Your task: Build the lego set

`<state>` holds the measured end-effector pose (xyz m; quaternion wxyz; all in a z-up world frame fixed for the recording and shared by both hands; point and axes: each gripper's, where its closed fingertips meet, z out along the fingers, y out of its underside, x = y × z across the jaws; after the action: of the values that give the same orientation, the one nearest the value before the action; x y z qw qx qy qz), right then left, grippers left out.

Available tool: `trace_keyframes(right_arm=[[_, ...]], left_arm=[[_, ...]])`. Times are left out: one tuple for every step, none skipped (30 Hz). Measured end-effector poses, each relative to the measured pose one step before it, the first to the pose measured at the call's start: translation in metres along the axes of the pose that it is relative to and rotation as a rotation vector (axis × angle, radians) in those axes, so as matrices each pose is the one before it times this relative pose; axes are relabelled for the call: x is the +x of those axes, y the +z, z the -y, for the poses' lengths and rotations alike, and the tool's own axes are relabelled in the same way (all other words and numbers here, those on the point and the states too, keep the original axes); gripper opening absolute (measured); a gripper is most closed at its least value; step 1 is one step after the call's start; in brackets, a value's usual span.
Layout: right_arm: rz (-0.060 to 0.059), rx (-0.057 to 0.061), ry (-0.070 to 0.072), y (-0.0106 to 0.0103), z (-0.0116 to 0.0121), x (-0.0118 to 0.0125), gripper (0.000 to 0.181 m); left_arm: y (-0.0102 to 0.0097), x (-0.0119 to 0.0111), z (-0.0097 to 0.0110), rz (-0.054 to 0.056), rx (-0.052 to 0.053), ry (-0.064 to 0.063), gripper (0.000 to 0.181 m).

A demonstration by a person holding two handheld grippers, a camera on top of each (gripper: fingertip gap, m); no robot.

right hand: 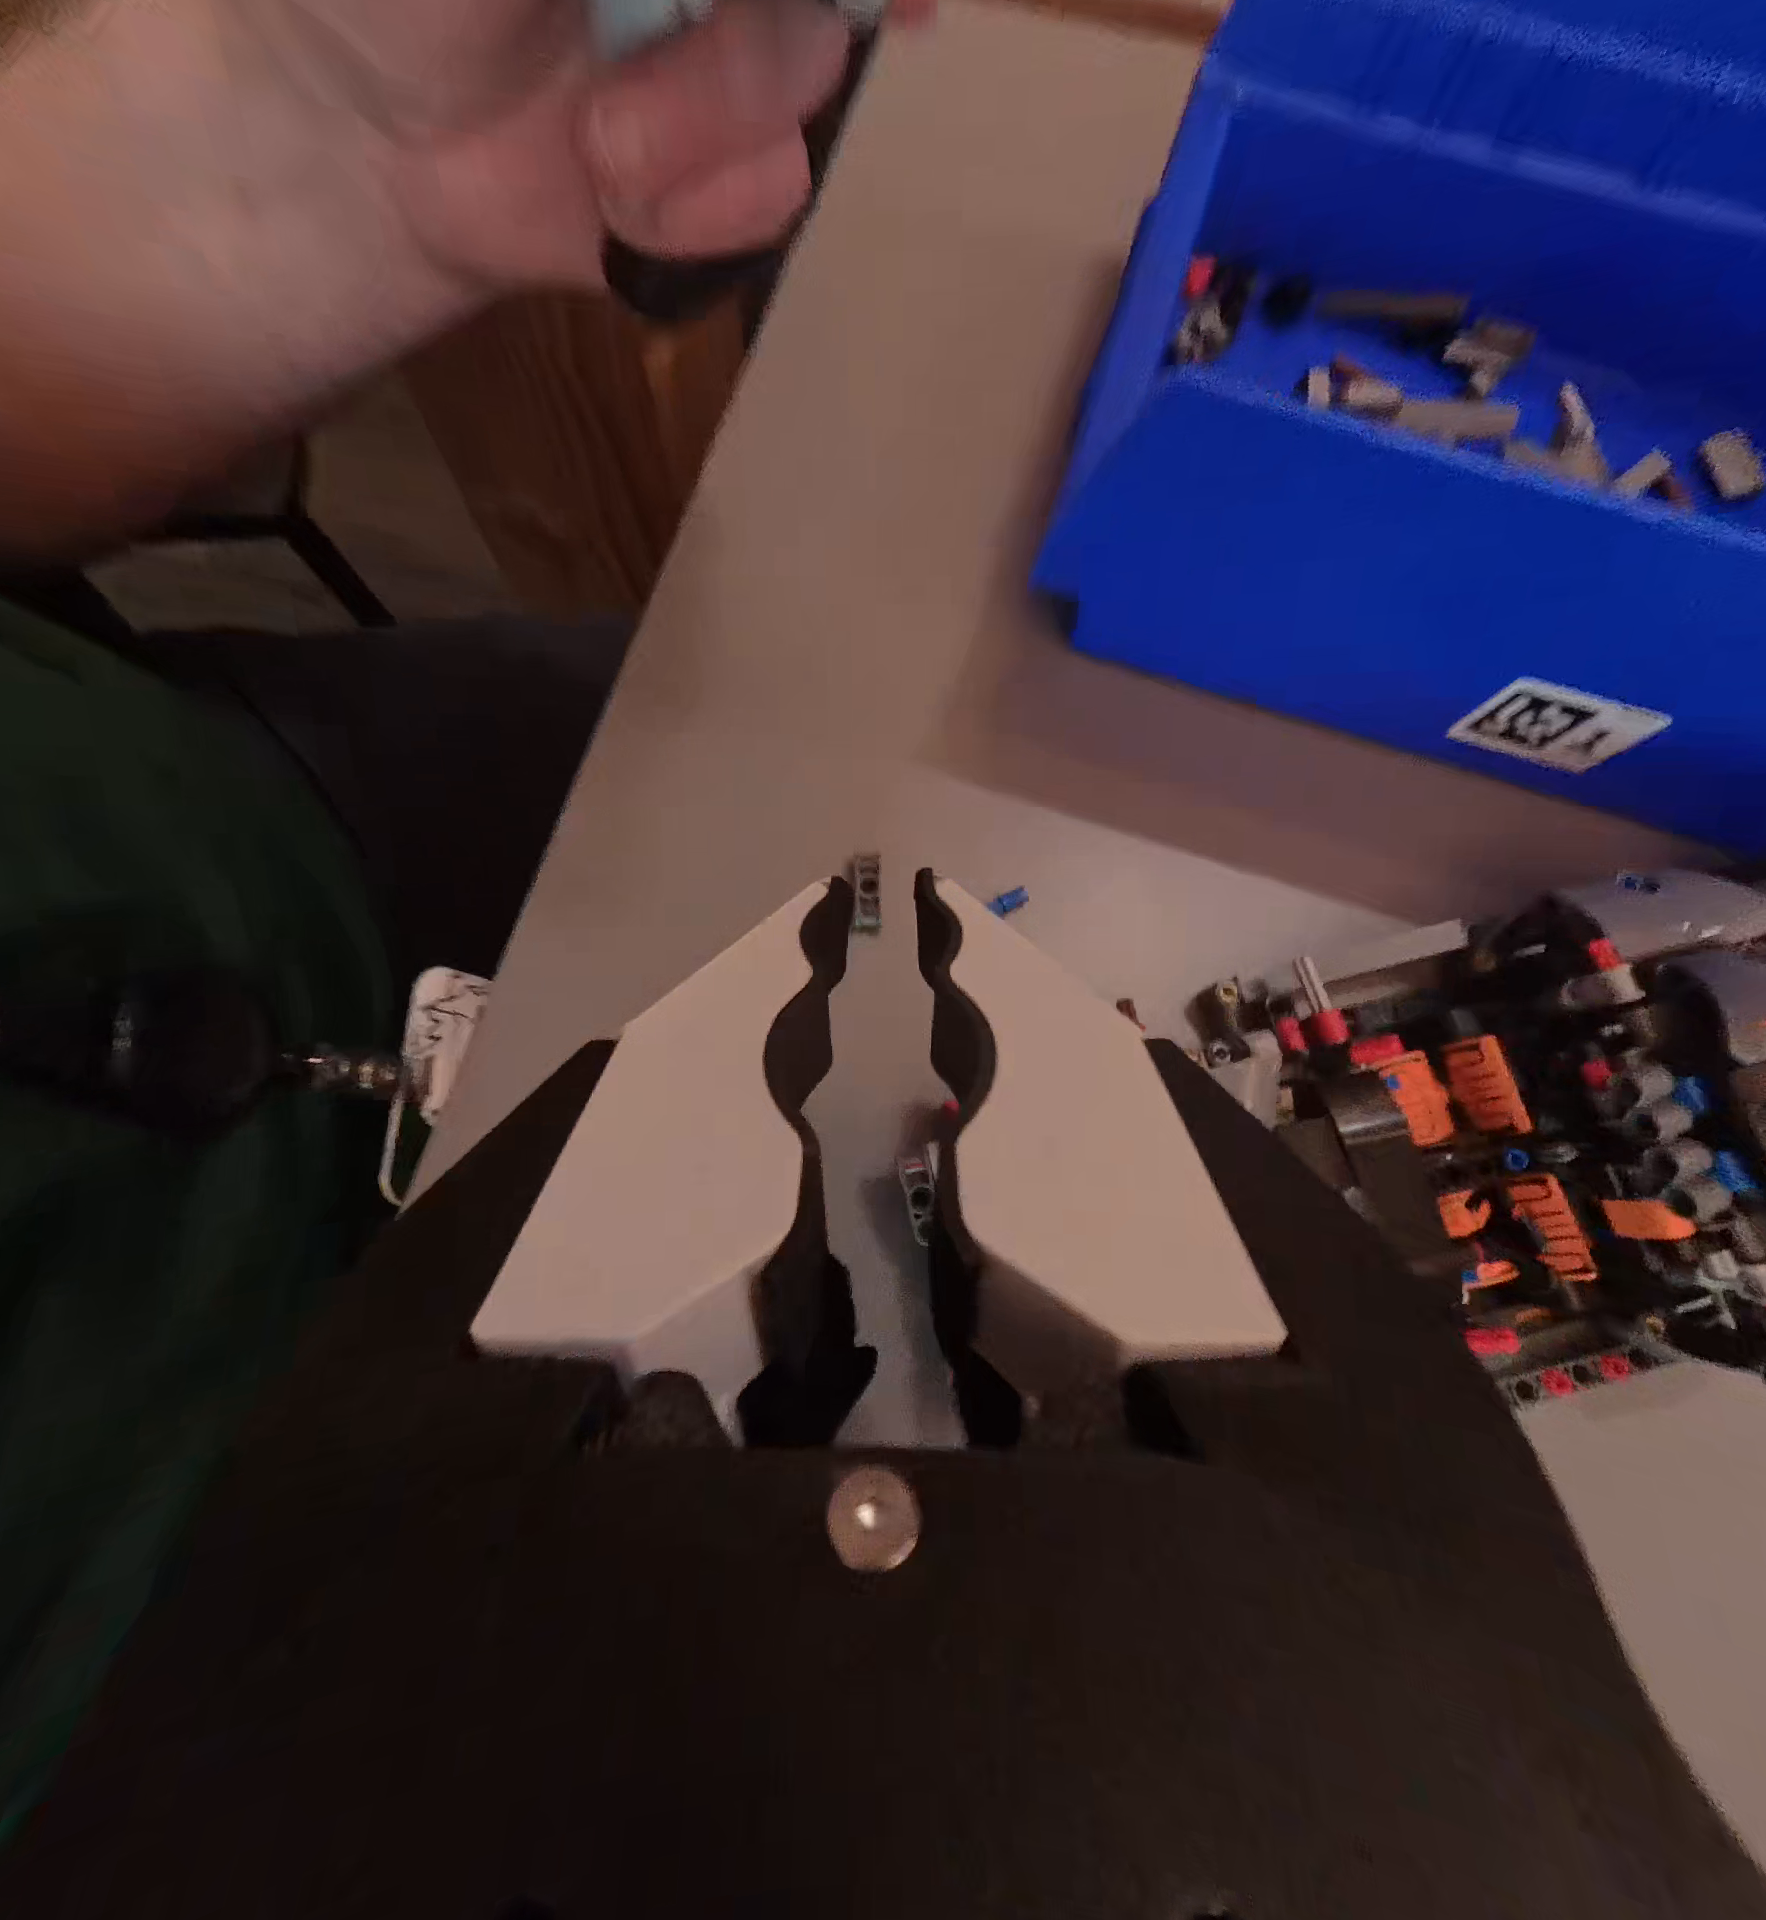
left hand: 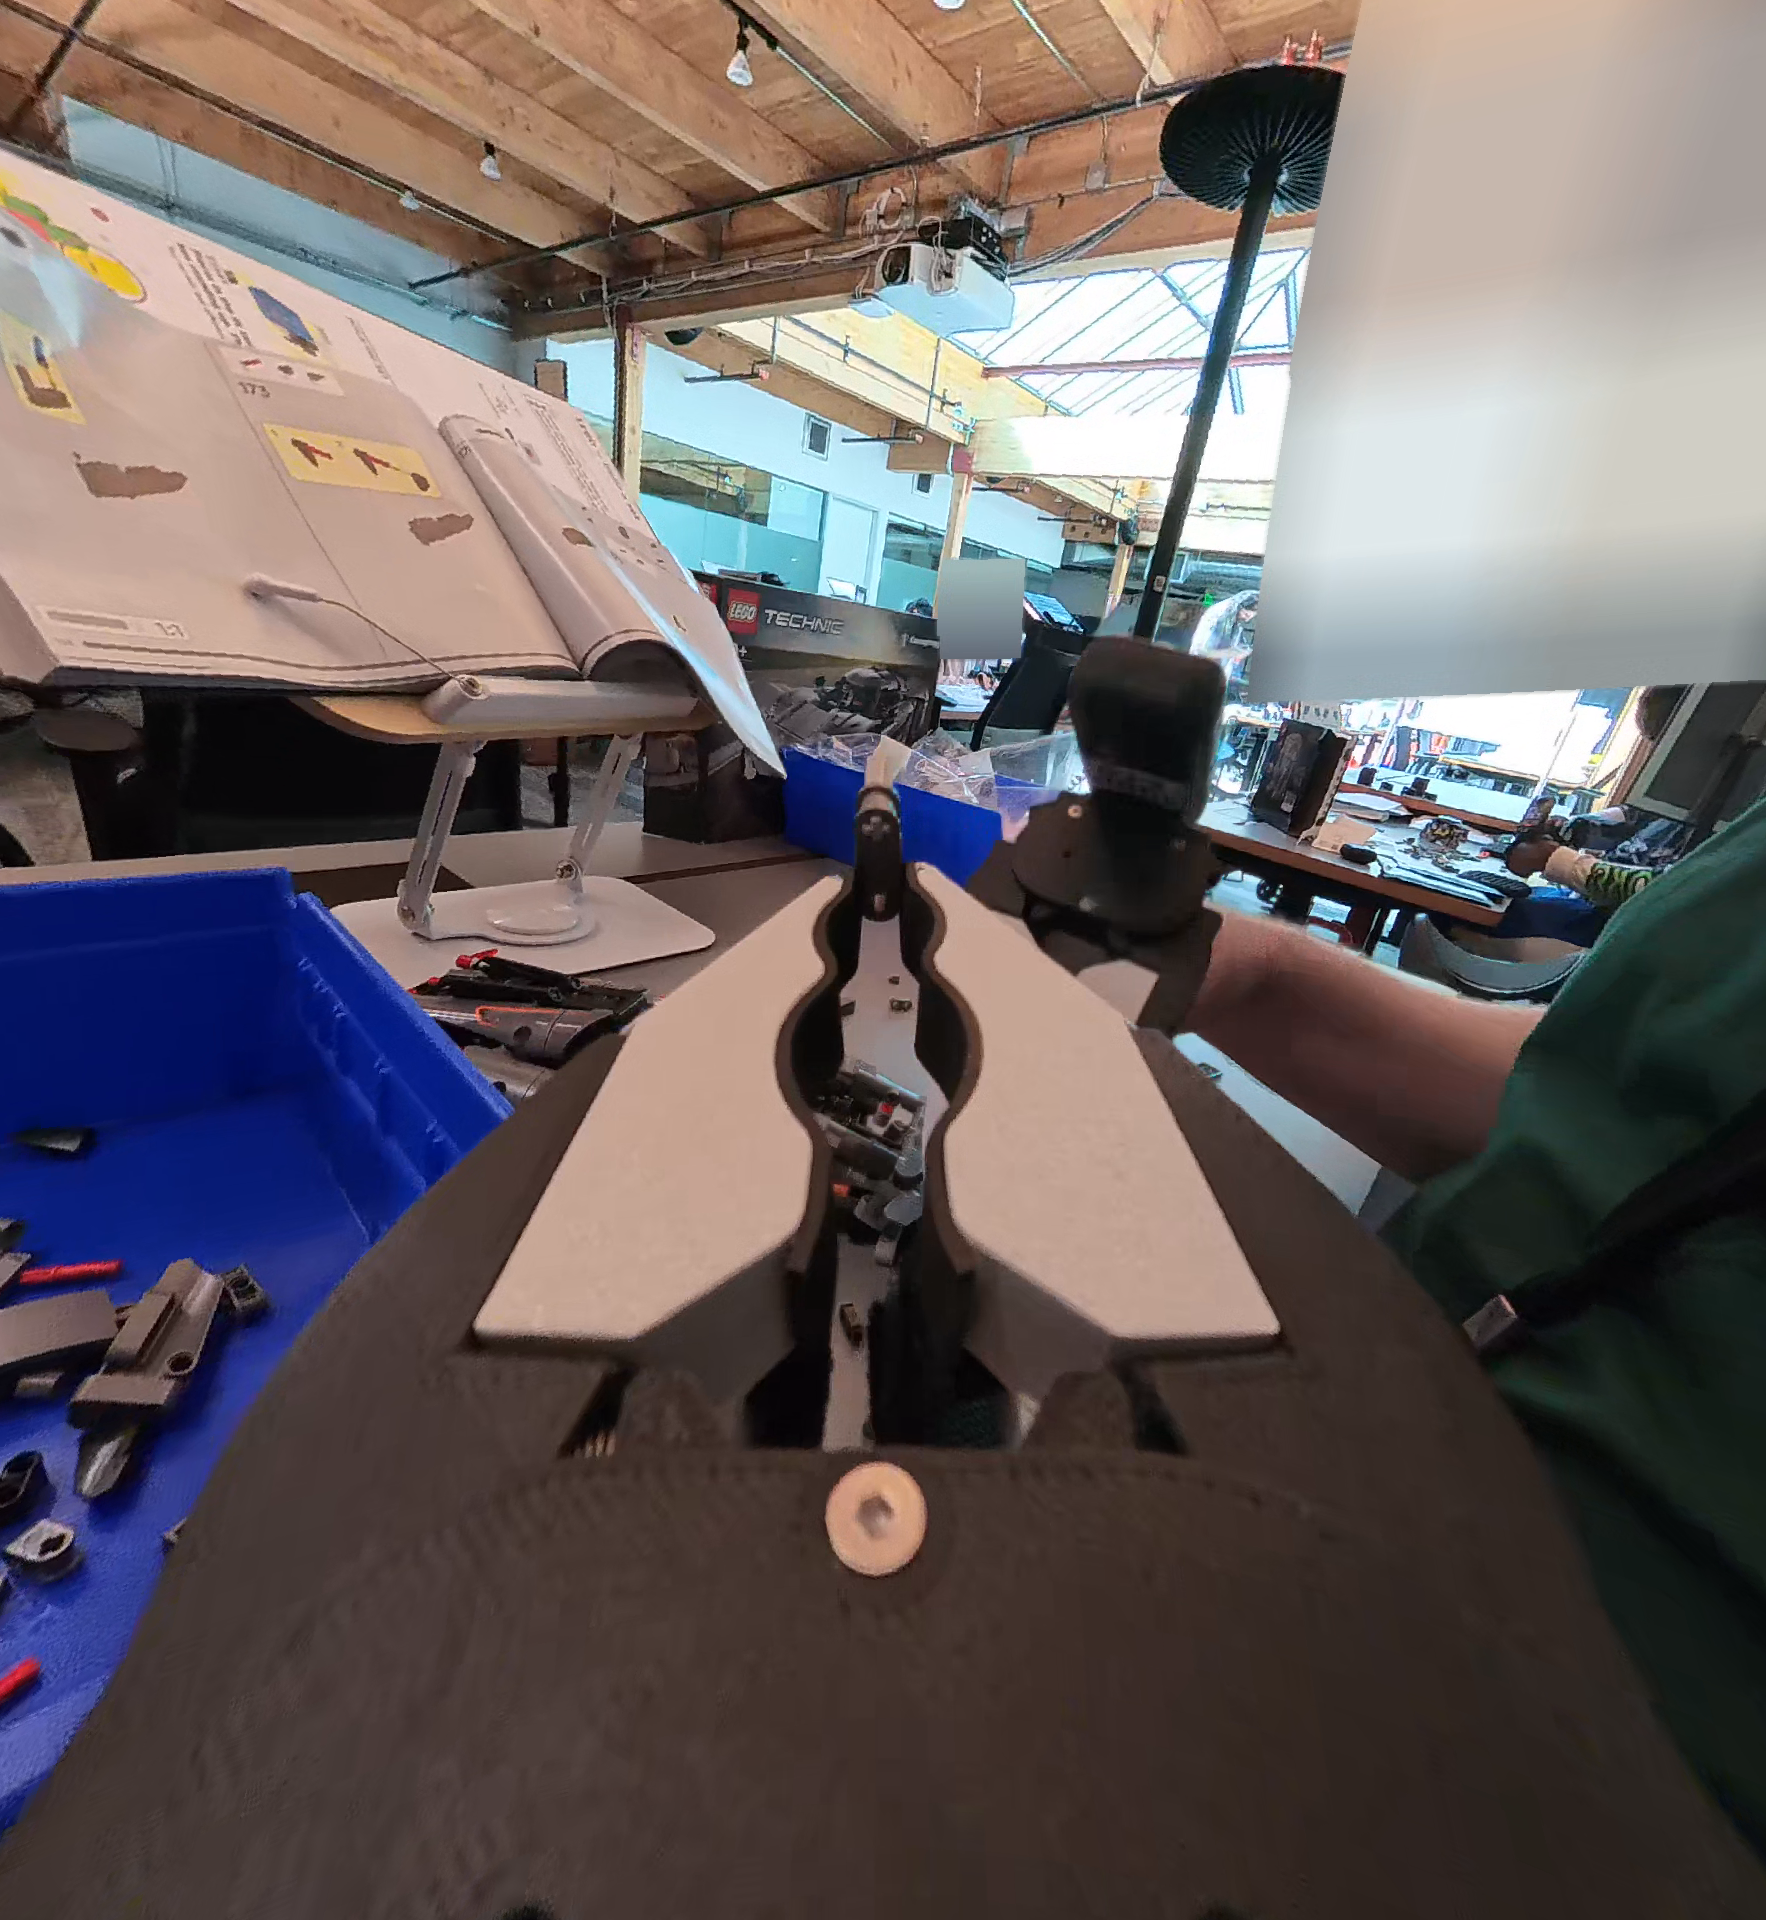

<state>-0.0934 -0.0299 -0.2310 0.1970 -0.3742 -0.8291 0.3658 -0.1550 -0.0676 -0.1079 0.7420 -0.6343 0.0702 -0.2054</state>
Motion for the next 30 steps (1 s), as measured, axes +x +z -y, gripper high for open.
trace_keyframes(right_arm=[[-0.0322,-0.0534,-0.0034,0.00893,-0.00887,0.00320,0.009],[-0.0344,-0.0455,-0.0079,0.00852,-0.00641,0.00369,0.009],[-0.0296,-0.0320,-0.0064,0.00738,-0.00312,0.00314,0.009],[-0.0214,-0.0205,0.0004,0.00587,-0.00037,0.00224,0.010],[-0.0156,-0.0201,0.0027,0.00516,0.00044,0.00176,0.011],[-0.0259,-0.0172,0.0014,0.00419,0.00093,0.00380,0.012],[-0.0127,-0.0149,0.0050,0.00366,0.00115,0.00270,0.012],[0.0063,-0.0215,0.0019,0.00385,0.00019,0.00030,0.012],[-0.0062,-0.0240,-0.0110,0.00380,-0.00044,0.00192,0.011],[-0.0140,-0.0260,-0.0167,0.00333,-0.00122,0.00329,0.011],[0.0092,-0.0205,-0.0159,0.00247,-0.00063,0.00027,0.010],[0.0118,-0.0071,-0.0093,0.00102,0.00092,0.00022,0.009],[0.0143,-0.0115,-0.0176,0.00036,0.00027,-0.00022,0.009],[0.0138,-0.0175,-0.0311,0.00011,-0.00097,-0.00018,0.008],[0.0118,-0.0136,-0.0315,-0.00034,-0.00060,0.00063,0.007],[0.0122,-0.0144,-0.0364,-0.00031,-0.00068,0.00087,0.007],[0.0001,-0.0200,-0.0448,0.00008,-0.00175,0.00266,0.008],[0.0023,-0.0274,-0.0384,0.00048,-0.00323,0.00302,0.009],[0.0095,-0.0245,-0.0307,0.00093,-0.00260,0.00241,0.010],[0.0021,-0.0141,-0.0420,0.00110,-0.00088,0.00281,0.010],[0.0032,-0.0079,-0.0444,0.00172,-0.00040,0.00251,0.011],[0.0212,-0.0057,-0.0360,0.00216,-0.00013,0.00003,0.012],[0.0263,-0.0042,-0.0364,0.00222,0.00010,-0.00109,0.014],[0.0190,-0.0152,-0.0350,0.00219,-0.00112,-0.00037,0.015],[0.0193,-0.0146,-0.0372,0.00177,-0.00079,-0.00124,0.016],[0.0222,-0.0061,-0.0295,0.00167,0.00041,-0.00150,0.015],[0.0299,-0.0065,-0.0160,0.00213,0.00003,-0.00225,0.015],[0.0232,-0.0103,-0.0133,0.00251,-0.00064,-0.00154,0.016],[0.0224,-0.0004,-0.0052,0.00167,0.00159,-0.00149,0.017],[0.0168,0.0069,0.0030,0.00109,0.00291,-0.00056,0.019]], left_arm=[[-0.00105,-0.00175,-0.00129,0.0031,-0.0011,-0.0014,0.005],[-0.00089,-0.00153,-0.00143,0.0033,-0.0028,0.0000,0.005],[-0.00096,-0.00157,-0.00125,0.0049,-0.0007,0.0013,0.005],[-0.00102,-0.00125,-0.00090,0.0033,0.0014,-0.0003,0.005],[-0.00111,-0.00113,-0.00096,0.0018,0.0014,-0.0020,0.005],[-0.00104,-0.00145,-0.00103,0.0044,0.0004,-0.0016,0.005],[-0.00124,-0.00121,-0.00070,0.0041,0.0019,-0.0008,0.005],[-0.00136,-0.00065,-0.00052,0.0004,0.0035,-0.0020,0.005],[-0.00138,-0.00078,-0.00017,0.0005,0.0036,-0.0023,0.005],[-0.00154,-0.00090,-0.00024,0.0010,0.0023,-0.0007,0.005],[-0.00160,-0.00085,-0.00006,0.0014,0.0015,0.0001,0.005],[-0.00175,-0.00101,0.00032,0.0019,0.0024,0.0004,0.005],[-0.00192,-0.00087,0.00052,0.0010,0.0027,0.0001,0.005],[-0.00173,-0.00058,0.00054,-0.0006,0.0018,-0.0001,0.004],[-0.00172,-0.00033,0.00033,-0.0012,0.0013,-0.0001,0.004],[-0.00146,0.00007,0.00024,-0.0027,0.0006,0.0003,0.004],[-0.00137,0.00030,-0.00003,-0.0019,-0.0005,0.0020,0.004],[-0.00128,-0.00049,0.00008,0.0032,-0.0010,0.0030,0.004],[-0.00127,-0.00051,0.00044,0.0031,0.0006,0.0030,0.004],[-0.00124,0.00003,0.00083,-0.0002,0.0025,0.0012,0.004],[-0.00124,0.00003,0.00098,-0.0005,0.0026,0.0008,0.004],[-0.00142,-0.00035,0.00089,0.0019,0.0012,0.0021,0.004],[-0.00134,-0.00037,0.00098,0.0018,0.0011,0.0010,0.005],[-0.00142,0.00017,0.00139,-0.0005,0.0032,0.0010,0.004],[-0.00126,0.00016,0.00152,-0.0003,0.0030,0.0019,0.004],[-0.00120,0.00018,0.00114,0.0007,0.0014,0.0026,0.004],[-0.00093,0.00010,0.00086,0.0015,0.0007,0.0031,0.004],[-0.00090,0.00025,0.00067,0.0004,0.0002,0.0023,0.004],[-0.00082,0.00024,0.00051,0.0000,0.0005,0.0022,0.004],[-0.00071,-0.00004,0.00045,0.0007,0.0006,0.0011,0.004]])
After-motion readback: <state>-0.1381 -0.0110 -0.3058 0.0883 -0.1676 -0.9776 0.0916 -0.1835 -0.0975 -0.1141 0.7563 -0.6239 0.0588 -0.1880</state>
